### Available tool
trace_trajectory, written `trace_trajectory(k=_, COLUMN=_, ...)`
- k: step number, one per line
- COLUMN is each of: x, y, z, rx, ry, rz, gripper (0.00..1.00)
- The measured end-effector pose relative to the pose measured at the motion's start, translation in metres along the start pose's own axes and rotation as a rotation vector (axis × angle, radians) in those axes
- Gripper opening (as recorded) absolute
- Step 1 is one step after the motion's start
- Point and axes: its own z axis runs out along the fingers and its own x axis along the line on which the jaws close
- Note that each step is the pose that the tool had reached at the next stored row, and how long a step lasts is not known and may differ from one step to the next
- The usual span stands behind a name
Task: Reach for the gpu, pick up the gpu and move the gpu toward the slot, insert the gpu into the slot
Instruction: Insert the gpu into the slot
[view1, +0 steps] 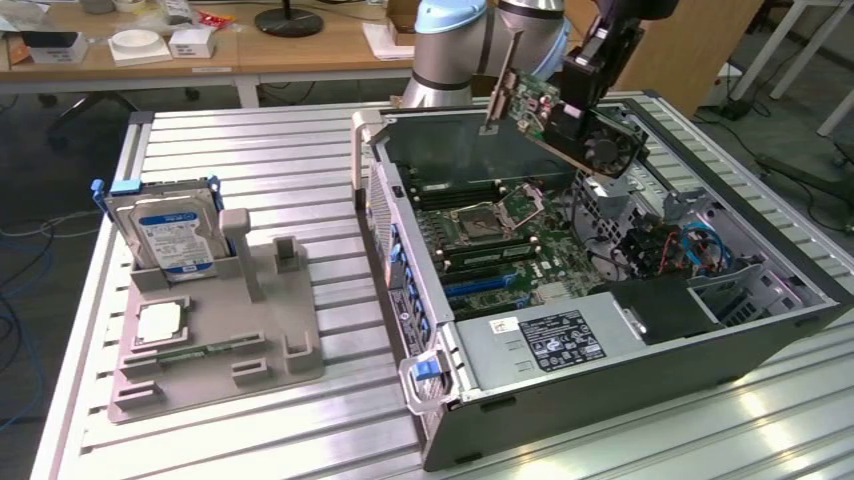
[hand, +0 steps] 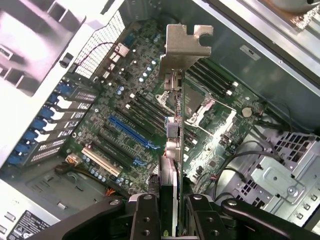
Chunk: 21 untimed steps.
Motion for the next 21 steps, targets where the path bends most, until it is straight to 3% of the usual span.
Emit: trace_trajectory(k=21, x=0.0006, y=-0.0008, z=0.0001, rx=0.0009, ry=0.006, rz=-0.21, gripper=0.26)
